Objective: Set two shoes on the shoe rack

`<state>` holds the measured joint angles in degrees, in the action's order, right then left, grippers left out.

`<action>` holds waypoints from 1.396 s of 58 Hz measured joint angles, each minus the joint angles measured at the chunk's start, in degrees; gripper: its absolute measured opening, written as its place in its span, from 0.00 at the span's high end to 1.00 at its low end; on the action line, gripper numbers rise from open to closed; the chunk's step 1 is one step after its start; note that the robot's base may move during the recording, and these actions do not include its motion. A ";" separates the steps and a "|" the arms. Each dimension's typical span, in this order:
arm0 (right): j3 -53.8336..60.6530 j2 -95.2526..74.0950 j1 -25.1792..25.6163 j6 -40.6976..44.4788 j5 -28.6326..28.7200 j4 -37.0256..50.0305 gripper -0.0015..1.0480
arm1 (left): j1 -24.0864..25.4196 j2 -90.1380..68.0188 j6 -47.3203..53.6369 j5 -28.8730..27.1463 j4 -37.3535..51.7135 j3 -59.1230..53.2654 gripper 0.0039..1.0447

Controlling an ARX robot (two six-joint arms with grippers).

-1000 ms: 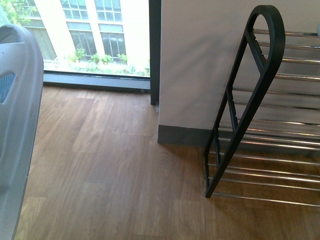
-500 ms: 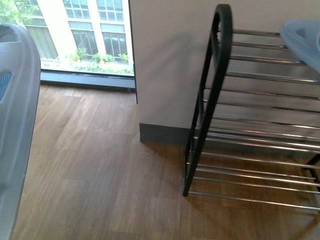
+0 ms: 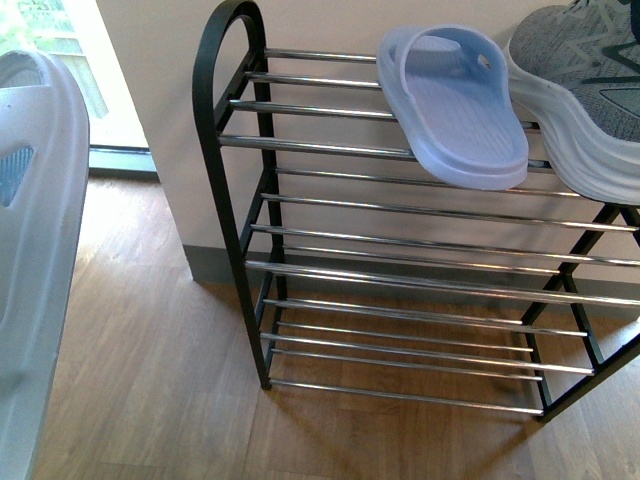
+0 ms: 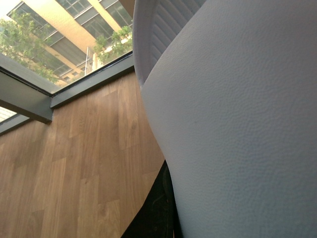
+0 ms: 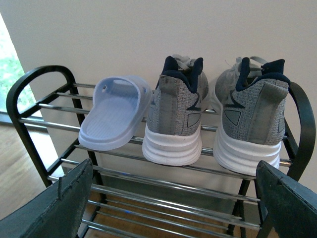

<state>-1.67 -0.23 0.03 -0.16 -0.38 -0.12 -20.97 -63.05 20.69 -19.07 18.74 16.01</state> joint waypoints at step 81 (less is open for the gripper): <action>0.00 0.02 0.00 0.00 0.22 0.02 0.09 | -10.99 -44.92 -13.66 -3.54 -22.36 64.32 0.99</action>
<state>-1.67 -0.21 0.03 -0.16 -0.16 -0.10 -31.97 -107.96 7.03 -22.61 -3.62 80.34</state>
